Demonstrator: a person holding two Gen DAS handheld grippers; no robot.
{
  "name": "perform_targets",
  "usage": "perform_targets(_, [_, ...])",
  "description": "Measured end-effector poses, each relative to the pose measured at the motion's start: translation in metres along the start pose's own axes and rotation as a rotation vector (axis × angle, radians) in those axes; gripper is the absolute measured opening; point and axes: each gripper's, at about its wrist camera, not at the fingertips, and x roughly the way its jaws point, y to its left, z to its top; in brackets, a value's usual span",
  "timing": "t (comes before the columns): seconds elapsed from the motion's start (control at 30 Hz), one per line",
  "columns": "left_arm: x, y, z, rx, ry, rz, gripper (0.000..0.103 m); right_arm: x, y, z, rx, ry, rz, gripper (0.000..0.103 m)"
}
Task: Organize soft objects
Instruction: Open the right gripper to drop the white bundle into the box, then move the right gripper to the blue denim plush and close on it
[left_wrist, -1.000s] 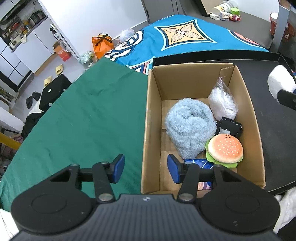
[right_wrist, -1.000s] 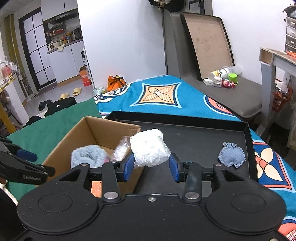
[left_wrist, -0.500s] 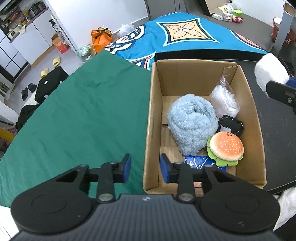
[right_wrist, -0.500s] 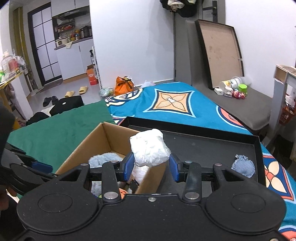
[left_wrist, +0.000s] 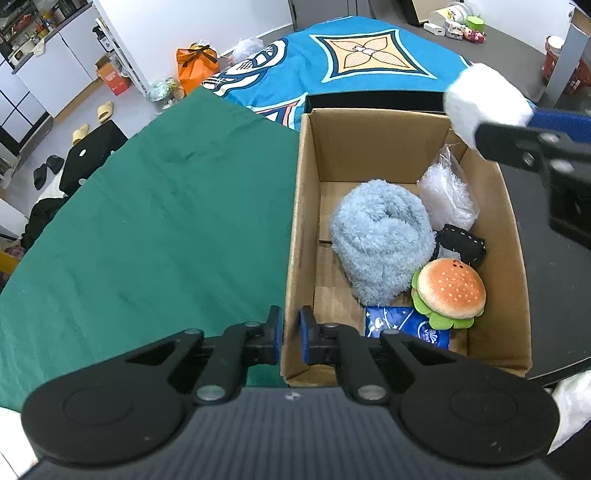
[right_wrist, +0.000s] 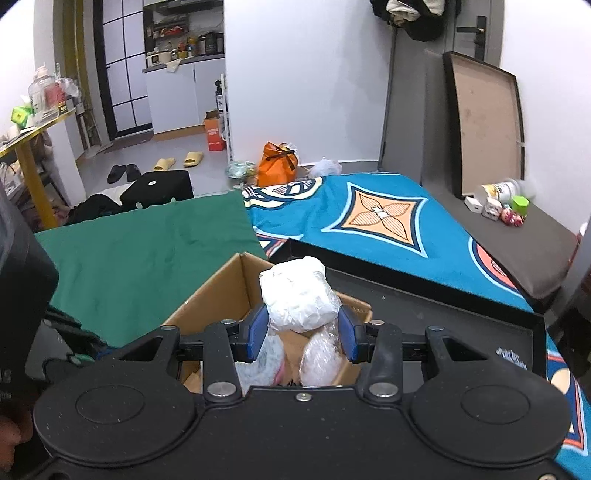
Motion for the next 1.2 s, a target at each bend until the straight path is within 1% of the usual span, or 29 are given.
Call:
perform_targets(0.07, [0.001,0.001,0.000,-0.003,0.000,-0.004,0.009,0.004,0.001,0.003,0.002,-0.003,0.031,0.043])
perform_targets(0.1, [0.001,0.001,0.000,-0.004,0.000,-0.005,0.009,0.004,0.001,0.003,0.000,-0.004,0.051,0.053])
perform_targets(0.13, [0.001,0.001,0.000,-0.004,0.000,-0.006,0.009,0.006,0.002,0.004,-0.006,-0.001,0.056,0.068])
perform_targets(0.17, [0.001,0.002,0.000,-0.004,0.001,-0.006,0.009,0.006,0.003,0.003,-0.014,-0.003,0.041,0.072])
perform_targets(0.2, [0.001,0.002,0.000,-0.004,0.001,-0.006,0.009,0.005,0.004,0.001,-0.019,-0.009,0.029,0.075])
perform_targets(0.6, [0.001,-0.004,0.001,0.023,0.009,0.020,0.010,-0.004,-0.018,-0.028,0.000,0.048,0.007,0.075])
perform_targets(0.7, [0.000,-0.005,0.000,0.024,0.007,0.033,0.012,-0.006,-0.028,-0.031,0.008,0.052,-0.003,0.075])
perform_targets(1.0, [-0.002,-0.013,0.002,0.041,0.015,0.072,0.013,-0.013,-0.065,-0.044,0.036,0.056,-0.031,0.075])
perform_targets(1.13, [-0.007,-0.014,0.002,0.043,0.000,0.085,0.014,-0.015,-0.080,-0.048,0.053,0.055,-0.036,0.075])
perform_targets(1.2, [-0.010,-0.017,0.002,0.043,-0.010,0.083,0.017,-0.015,-0.089,-0.049,0.067,0.054,-0.037,0.075])
